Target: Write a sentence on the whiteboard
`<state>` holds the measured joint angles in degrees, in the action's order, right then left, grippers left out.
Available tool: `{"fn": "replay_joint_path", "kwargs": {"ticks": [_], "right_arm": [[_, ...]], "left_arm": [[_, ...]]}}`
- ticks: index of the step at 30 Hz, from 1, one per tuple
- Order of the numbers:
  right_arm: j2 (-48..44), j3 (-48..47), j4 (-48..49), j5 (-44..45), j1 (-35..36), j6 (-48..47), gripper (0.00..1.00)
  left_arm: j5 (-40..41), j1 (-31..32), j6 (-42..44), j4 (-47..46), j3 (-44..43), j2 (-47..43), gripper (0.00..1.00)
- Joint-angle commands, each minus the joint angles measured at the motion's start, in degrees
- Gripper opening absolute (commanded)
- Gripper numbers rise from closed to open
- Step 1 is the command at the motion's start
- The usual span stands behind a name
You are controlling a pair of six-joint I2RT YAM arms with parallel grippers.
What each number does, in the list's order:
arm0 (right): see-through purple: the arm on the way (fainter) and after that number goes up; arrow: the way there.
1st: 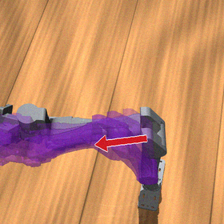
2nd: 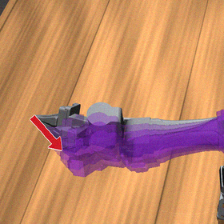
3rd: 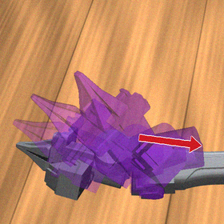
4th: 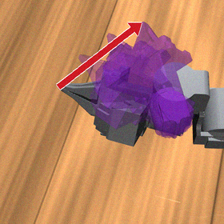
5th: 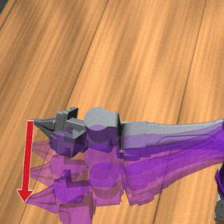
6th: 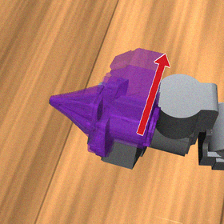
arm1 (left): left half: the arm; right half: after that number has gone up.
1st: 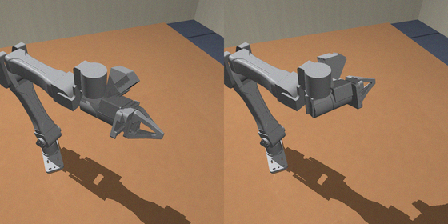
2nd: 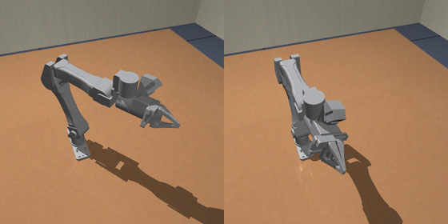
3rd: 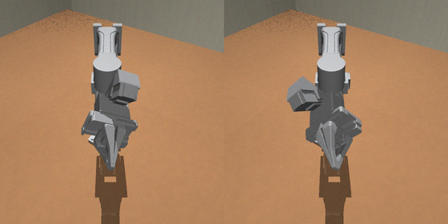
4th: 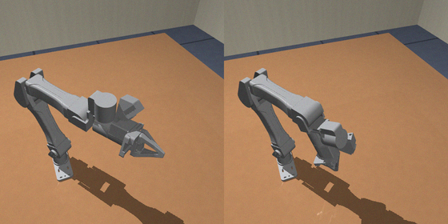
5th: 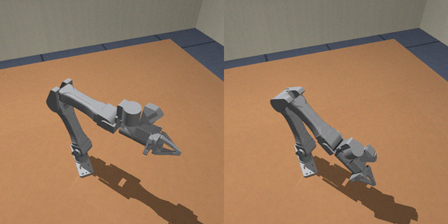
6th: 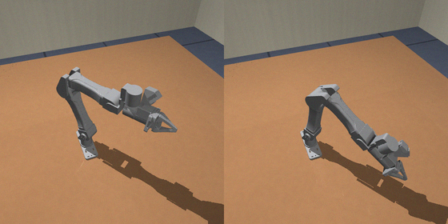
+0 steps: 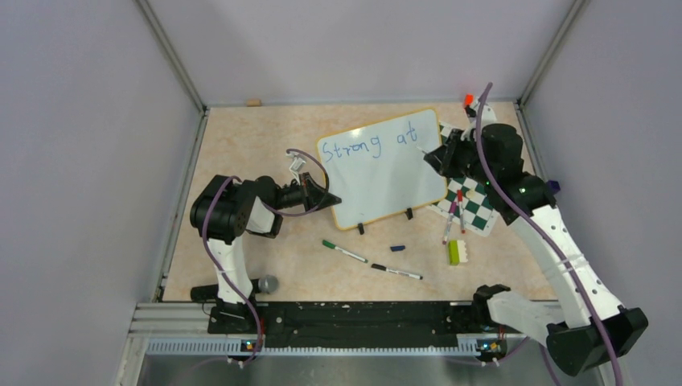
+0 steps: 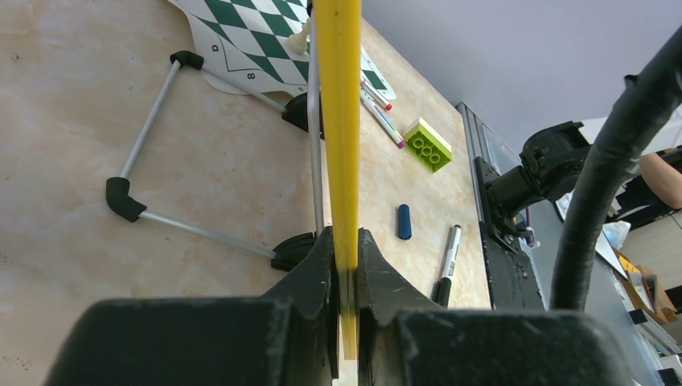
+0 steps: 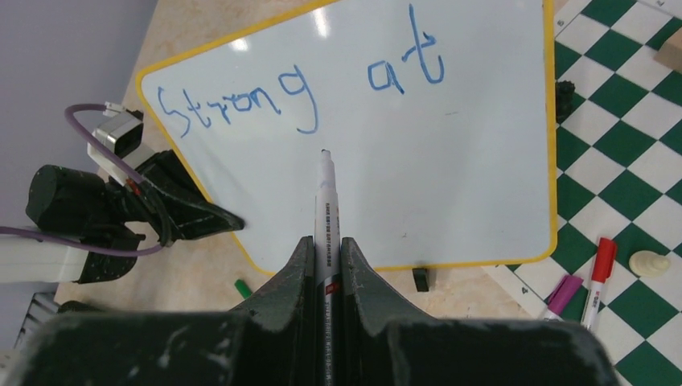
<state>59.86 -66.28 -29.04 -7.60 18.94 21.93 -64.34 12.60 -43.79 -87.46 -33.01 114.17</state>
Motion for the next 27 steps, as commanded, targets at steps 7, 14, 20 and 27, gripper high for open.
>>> {"fn": "replay_joint_path", "kwargs": {"ticks": [7, 14, 20, 27], "right_arm": [[-5.0, 10.1, 5.8, -3.9, -0.4, 3.6, 0.00], [-3.3, 9.8, 7.1, -3.7, -0.4, 5.2, 0.00], [1.1, 2.2, 7.6, -2.3, 1.8, 6.7, 0.00], [11.2, -13.2, 7.4, -2.3, 3.0, 5.7, 0.00]], "left_arm": [[-4.7, 0.6, 3.1, -5.3, 0.0, -0.4, 0.00], [-4.5, 0.6, 2.8, -5.3, -0.2, -0.4, 0.00], [-3.7, 0.7, 2.3, -5.3, 0.0, -0.5, 0.00], [-4.0, 0.8, 3.0, -5.3, 0.0, -0.5, 0.00]]}}
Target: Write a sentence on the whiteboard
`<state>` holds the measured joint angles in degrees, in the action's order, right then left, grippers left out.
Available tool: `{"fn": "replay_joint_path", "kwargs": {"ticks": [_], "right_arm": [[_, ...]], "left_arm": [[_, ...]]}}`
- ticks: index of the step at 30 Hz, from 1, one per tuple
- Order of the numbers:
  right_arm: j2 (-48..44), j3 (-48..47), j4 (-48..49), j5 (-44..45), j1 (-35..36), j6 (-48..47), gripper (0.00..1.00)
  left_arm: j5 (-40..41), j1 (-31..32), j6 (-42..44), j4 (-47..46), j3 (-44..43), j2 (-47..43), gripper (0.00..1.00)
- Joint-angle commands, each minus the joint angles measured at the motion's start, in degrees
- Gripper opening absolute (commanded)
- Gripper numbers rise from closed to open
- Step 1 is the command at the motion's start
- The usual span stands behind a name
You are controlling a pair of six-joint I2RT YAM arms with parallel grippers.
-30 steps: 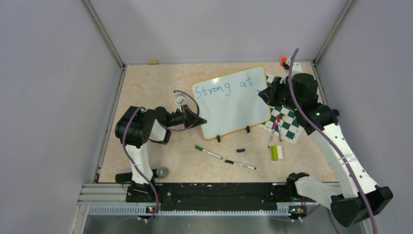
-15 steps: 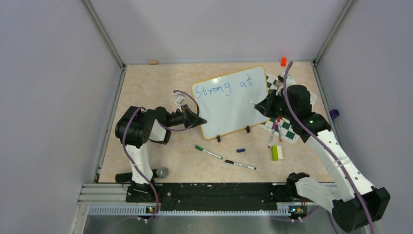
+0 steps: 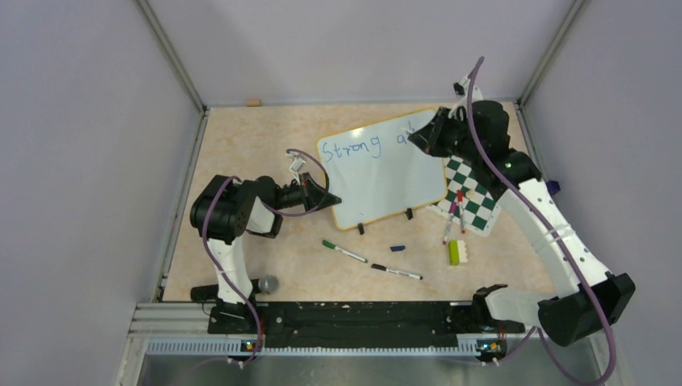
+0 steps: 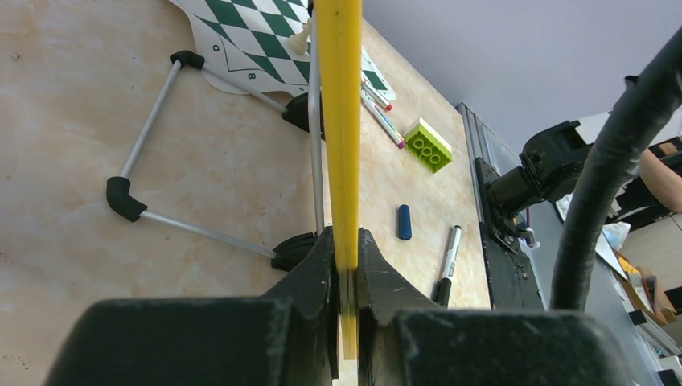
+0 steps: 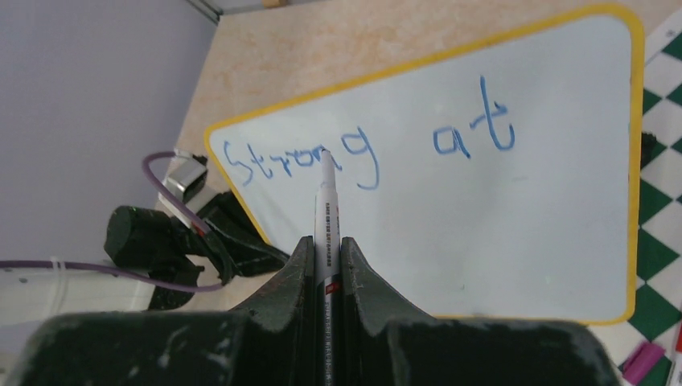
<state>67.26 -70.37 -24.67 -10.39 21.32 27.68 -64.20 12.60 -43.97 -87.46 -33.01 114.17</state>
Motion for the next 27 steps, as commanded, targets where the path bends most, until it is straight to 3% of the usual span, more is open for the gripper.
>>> {"fn": "replay_joint_path", "kwargs": {"ticks": [1, 4, 8, 11, 14, 20, 27], "right_arm": [[5.0, -11.1, 3.1, 0.5, 0.7, -0.4, 0.00], [6.9, -14.9, 5.5, 2.7, 0.7, -1.6, 0.00], [8.2, -16.7, 11.2, 5.4, 0.7, -2.9, 0.00], [10.6, -17.9, 10.0, 4.6, 0.7, -4.1, 0.00], [9.3, -10.8, 11.8, 4.0, 1.3, -3.9, 0.00], [5.8, -1.5, 12.5, 9.7, 6.5, -3.0, 0.00], [3.1, 2.6, 16.0, 20.9, 16.8, 0.0, 0.00]], "left_arm": [[-4.2, 0.8, 3.4, -5.0, -0.1, -0.4, 0.00], [-5.8, 0.5, 7.1, 4.1, -1.6, -1.9, 0.00], [-4.3, 0.4, 19.5, 20.8, -1.2, -9.7, 0.00], [-3.0, 0.8, 20.1, 20.8, -0.1, -11.8, 0.00], [-4.3, 1.0, 14.0, 14.0, -0.6, -9.6, 0.00], [-1.3, 1.0, 29.0, 37.4, -2.0, -16.5, 0.00], [-1.3, 1.4, 32.1, 41.7, -3.4, -17.3, 0.00]]}}
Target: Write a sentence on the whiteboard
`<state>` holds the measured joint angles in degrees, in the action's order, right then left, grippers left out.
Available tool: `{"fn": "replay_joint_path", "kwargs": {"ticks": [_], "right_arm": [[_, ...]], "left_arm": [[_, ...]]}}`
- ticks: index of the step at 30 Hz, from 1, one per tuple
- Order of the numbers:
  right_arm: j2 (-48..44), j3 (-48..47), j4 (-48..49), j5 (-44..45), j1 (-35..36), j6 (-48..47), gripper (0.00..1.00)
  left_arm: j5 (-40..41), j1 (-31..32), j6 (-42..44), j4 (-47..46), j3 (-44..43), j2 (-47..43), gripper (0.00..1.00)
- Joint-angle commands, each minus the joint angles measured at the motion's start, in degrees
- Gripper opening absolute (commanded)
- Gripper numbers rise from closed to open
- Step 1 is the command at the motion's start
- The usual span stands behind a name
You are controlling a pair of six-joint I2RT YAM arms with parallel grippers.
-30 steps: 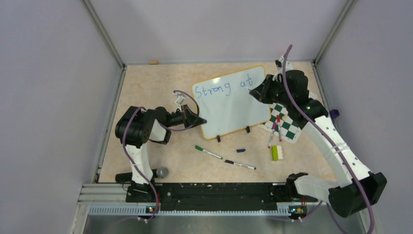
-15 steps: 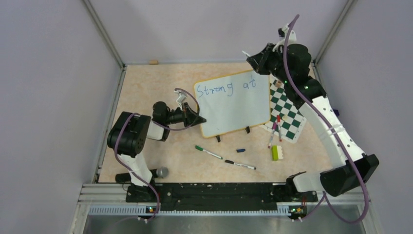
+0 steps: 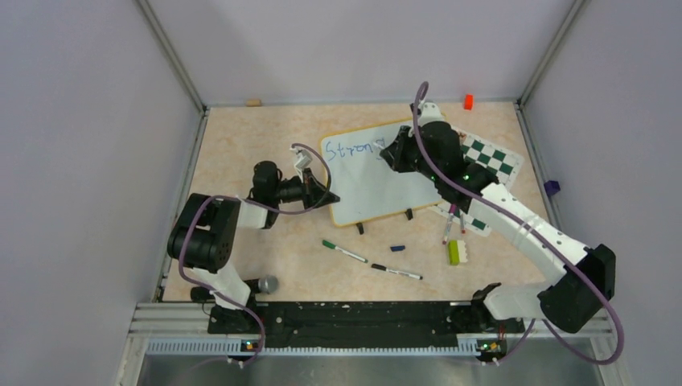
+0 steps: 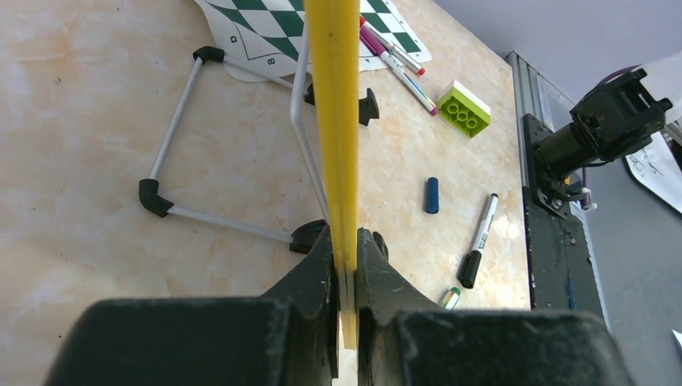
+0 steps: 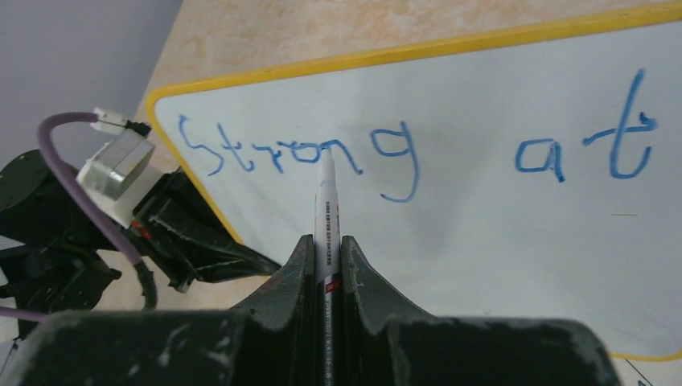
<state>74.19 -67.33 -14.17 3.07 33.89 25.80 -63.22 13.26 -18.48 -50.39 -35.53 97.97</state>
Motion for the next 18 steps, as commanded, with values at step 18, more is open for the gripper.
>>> {"fn": "replay_joint_path", "kwargs": {"ticks": [18], "right_arm": [[-7.7, 3.8, 10.7, 19.7, 14.9, 4.8, 0.00]], "left_arm": [[1.4, 1.3, -26.3, -42.4, 2.6, 16.9, 0.00]]}}
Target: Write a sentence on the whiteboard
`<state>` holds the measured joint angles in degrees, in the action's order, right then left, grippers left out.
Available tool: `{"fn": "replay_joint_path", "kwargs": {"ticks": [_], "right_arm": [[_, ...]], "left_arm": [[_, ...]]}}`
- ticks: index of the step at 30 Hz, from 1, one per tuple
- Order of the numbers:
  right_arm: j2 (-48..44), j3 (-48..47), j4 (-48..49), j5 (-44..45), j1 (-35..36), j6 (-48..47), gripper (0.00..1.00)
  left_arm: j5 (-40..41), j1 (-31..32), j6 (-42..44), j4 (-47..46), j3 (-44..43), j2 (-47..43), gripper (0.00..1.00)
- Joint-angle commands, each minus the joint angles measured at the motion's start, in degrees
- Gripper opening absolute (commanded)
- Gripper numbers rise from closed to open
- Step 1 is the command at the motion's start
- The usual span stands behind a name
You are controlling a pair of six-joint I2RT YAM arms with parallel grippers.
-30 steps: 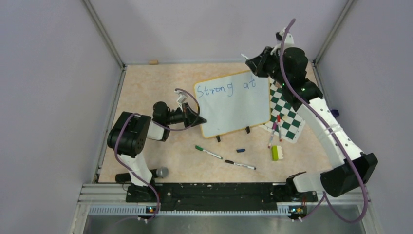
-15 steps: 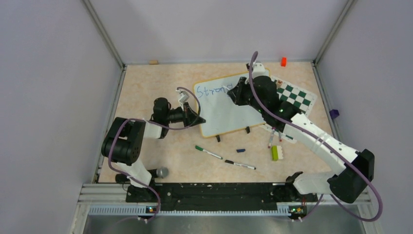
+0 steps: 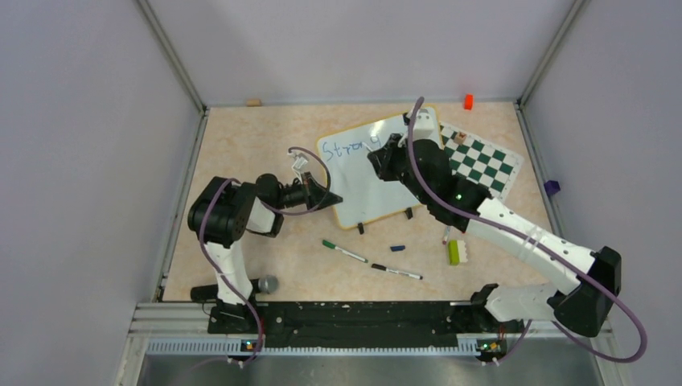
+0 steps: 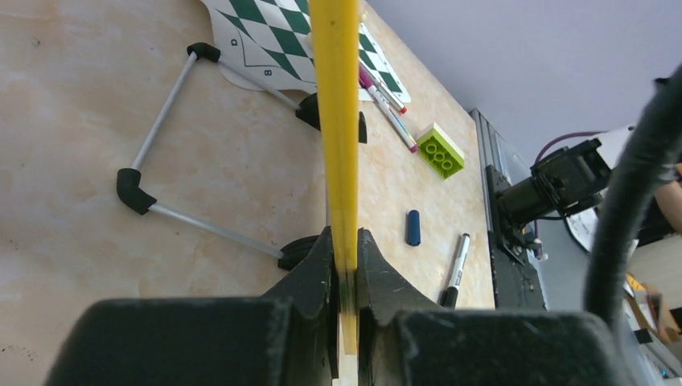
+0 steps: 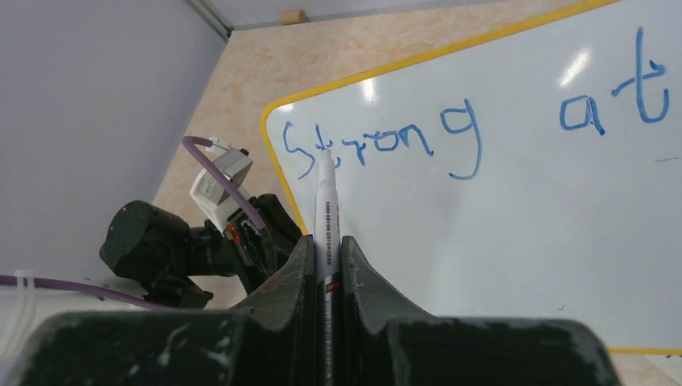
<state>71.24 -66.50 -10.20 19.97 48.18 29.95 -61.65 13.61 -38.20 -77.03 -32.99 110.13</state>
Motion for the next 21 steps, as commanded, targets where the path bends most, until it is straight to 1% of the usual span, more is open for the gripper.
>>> {"fn": "replay_joint_path", "kwargs": {"ticks": [1, 4, 6, 10, 12, 14, 16, 18, 21], "right_arm": [[-5.8, 3.9, 7.4, 2.2, 0.6, -0.6, 0.00], [-9.6, 6.0, 7.7, 1.5, 0.7, -5.2, 0.00], [-12.3, 8.2, 9.0, 1.7, 0.6, -7.9, 0.00], [-16.3, 10.4, 9.6, 5.7, 0.6, -8.2, 0.00], [-17.3, 9.9, 8.5, 6.4, 0.6, -8.2, 0.00], [-17.4, 9.0, 6.9, 6.7, 0.5, -8.2, 0.00], [-17.1, 7.8, 5.1, 7.0, 0.5, -8.4, 0.00], [-17.1, 7.0, 3.7, 7.5, 0.5, -8.5, 0.00], [-17.5, 6.8, 3.2, 8.2, 0.6, -8.7, 0.00]], "left_arm": [[0.2, 1.1, -5.8, -15.8, 0.5, 4.3, 0.00], [4.5, 1.2, -4.3, -15.8, 3.2, 3.4, 0.00], [8.7, 1.2, -3.4, -15.8, 5.5, 3.0, 0.00], [15.6, 1.2, -4.1, -15.8, 7.2, 3.6, 0.00], [14.5, 1.6, -6.9, -15.8, 4.6, 5.2, 0.00], [12.6, 2.7, -7.6, -15.7, 2.0, 6.4, 0.00], [13.2, 4.5, -7.6, -15.7, 0.9, 6.9, 0.00], [13.0, 5.5, -7.6, -15.7, 0.5, 6.7, 0.00], [10.2, 5.2, -7.7, -15.3, 1.0, 3.8, 0.00]]}}
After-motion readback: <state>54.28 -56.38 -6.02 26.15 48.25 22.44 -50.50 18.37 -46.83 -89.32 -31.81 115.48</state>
